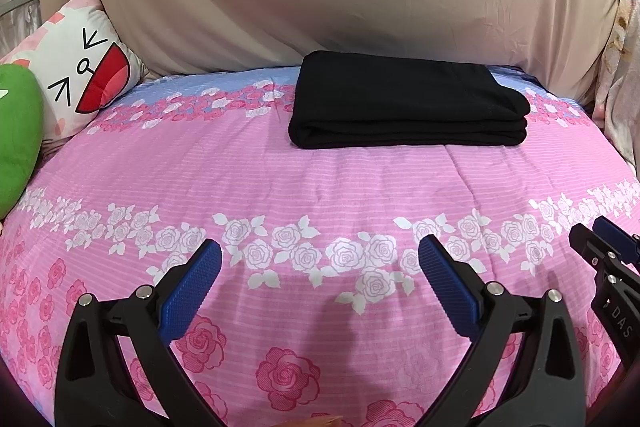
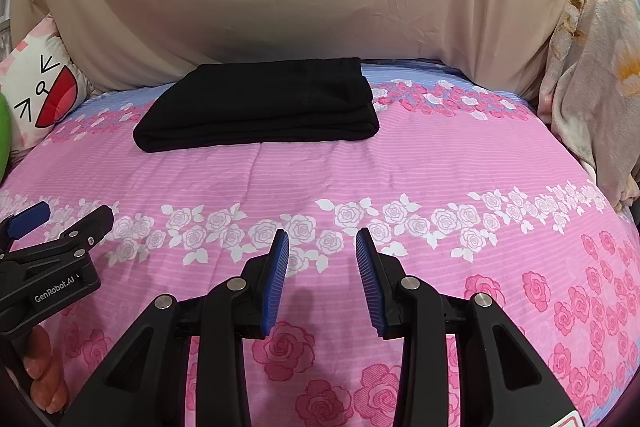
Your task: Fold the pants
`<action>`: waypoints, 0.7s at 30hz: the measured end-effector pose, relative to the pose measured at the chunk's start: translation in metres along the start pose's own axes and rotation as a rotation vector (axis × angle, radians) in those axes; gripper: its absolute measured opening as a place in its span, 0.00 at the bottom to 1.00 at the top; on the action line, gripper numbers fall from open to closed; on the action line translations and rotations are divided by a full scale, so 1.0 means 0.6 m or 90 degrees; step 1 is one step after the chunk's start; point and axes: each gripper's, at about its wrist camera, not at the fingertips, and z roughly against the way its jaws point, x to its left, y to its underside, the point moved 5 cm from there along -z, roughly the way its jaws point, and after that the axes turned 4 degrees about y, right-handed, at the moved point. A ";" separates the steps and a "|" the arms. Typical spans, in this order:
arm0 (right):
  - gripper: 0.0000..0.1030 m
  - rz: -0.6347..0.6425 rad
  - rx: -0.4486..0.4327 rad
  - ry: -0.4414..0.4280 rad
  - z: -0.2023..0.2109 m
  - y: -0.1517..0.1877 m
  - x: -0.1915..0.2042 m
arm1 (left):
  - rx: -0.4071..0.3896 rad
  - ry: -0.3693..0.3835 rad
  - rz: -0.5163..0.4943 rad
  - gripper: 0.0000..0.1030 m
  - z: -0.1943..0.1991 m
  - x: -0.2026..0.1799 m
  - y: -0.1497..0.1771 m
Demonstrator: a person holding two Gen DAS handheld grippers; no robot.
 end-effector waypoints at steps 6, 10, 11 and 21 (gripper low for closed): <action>0.34 0.000 0.001 -0.001 -0.001 0.000 0.001 | 0.000 -0.001 0.001 0.94 -0.001 -0.002 0.000; 0.34 0.001 0.001 -0.001 -0.002 0.000 0.000 | 0.001 -0.002 0.000 0.94 -0.001 -0.002 0.000; 0.34 0.000 0.001 -0.001 -0.001 0.000 0.000 | 0.001 -0.001 0.000 0.94 -0.001 -0.002 0.000; 0.34 0.000 0.001 -0.001 -0.002 0.001 0.000 | 0.001 -0.001 -0.001 0.94 -0.003 -0.002 0.001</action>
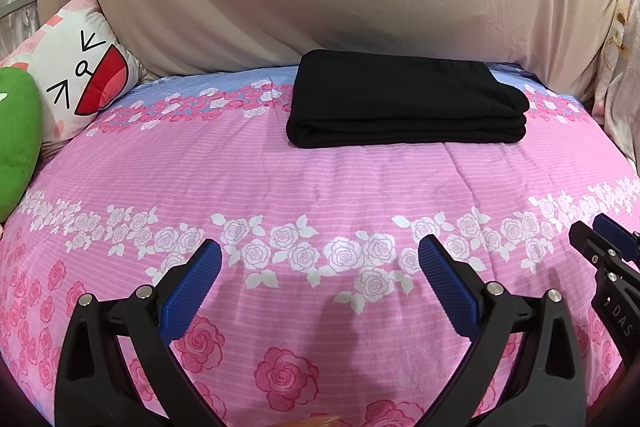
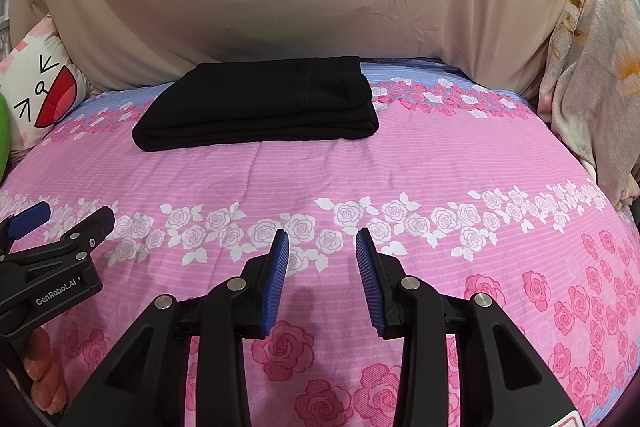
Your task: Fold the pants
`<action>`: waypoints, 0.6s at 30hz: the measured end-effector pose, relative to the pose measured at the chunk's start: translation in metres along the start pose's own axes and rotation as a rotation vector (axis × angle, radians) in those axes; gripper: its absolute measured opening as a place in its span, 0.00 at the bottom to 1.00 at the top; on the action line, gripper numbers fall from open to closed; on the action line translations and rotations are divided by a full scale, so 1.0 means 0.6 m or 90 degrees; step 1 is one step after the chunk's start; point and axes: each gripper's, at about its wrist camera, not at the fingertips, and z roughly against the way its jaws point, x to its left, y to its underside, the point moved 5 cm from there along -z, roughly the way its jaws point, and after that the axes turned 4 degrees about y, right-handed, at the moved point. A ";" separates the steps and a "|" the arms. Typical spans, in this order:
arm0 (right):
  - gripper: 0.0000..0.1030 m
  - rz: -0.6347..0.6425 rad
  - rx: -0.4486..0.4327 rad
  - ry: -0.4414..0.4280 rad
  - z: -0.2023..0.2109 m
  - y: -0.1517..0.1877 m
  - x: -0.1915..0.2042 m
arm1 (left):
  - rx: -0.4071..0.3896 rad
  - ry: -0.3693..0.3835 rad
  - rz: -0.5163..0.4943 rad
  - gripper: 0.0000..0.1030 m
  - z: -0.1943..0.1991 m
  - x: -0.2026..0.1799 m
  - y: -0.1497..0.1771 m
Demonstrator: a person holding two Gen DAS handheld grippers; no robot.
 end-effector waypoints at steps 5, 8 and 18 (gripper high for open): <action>0.34 0.000 0.000 0.000 0.001 0.000 0.000 | 0.000 0.000 0.000 0.94 0.000 -0.001 0.000; 0.34 0.001 0.001 0.000 0.001 0.000 0.001 | 0.001 0.001 -0.001 0.94 -0.001 -0.001 0.000; 0.35 0.004 0.004 -0.003 -0.003 0.000 0.000 | 0.005 0.006 0.001 0.94 -0.004 0.000 0.001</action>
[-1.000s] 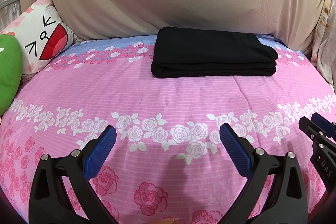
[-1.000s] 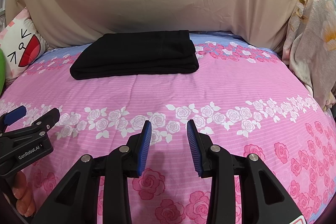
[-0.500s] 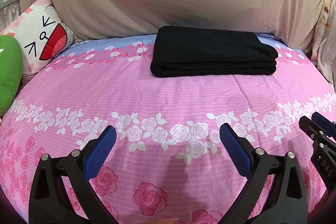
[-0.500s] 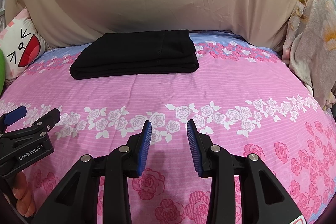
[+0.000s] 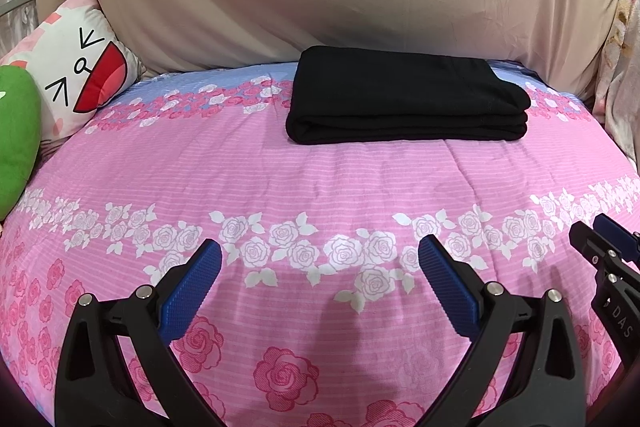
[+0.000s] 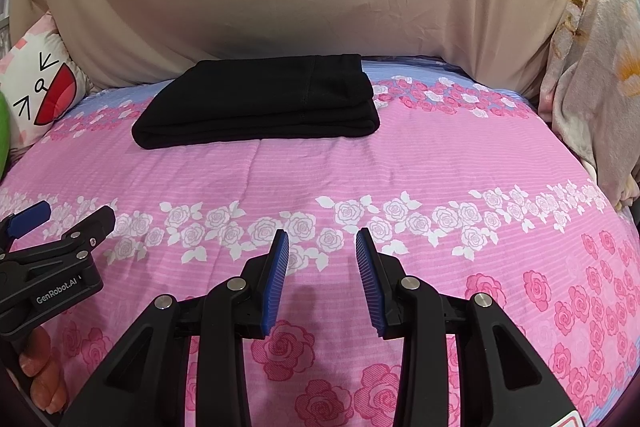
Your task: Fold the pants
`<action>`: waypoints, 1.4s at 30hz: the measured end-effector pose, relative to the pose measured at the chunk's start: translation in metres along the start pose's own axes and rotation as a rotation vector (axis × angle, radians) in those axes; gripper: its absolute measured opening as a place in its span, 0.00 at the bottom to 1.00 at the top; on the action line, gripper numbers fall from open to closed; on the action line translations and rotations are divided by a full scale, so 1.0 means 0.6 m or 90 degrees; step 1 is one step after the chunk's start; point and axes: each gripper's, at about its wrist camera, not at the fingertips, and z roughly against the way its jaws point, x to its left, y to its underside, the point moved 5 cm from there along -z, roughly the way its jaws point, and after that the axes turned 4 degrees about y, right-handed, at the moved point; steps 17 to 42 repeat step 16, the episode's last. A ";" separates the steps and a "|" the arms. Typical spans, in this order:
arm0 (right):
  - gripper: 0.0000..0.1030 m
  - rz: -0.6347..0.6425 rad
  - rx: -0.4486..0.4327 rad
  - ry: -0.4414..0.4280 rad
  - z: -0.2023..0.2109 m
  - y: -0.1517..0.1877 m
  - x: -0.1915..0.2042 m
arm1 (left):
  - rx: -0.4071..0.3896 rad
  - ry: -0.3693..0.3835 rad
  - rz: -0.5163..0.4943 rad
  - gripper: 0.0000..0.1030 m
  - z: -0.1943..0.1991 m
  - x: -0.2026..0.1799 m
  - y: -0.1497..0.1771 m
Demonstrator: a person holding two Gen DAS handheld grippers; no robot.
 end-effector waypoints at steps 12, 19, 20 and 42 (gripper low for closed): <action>0.37 0.004 0.000 0.000 -0.003 0.000 -0.002 | -0.003 -0.007 -0.010 0.91 0.003 0.001 0.002; 0.37 0.004 0.001 0.000 -0.004 0.000 -0.002 | 0.000 -0.008 -0.011 0.90 0.001 0.001 0.002; 0.37 0.004 0.001 0.000 -0.004 0.000 -0.002 | 0.000 -0.008 -0.011 0.90 0.001 0.001 0.002; 0.37 0.004 0.001 0.000 -0.004 0.000 -0.002 | 0.000 -0.008 -0.011 0.90 0.001 0.001 0.002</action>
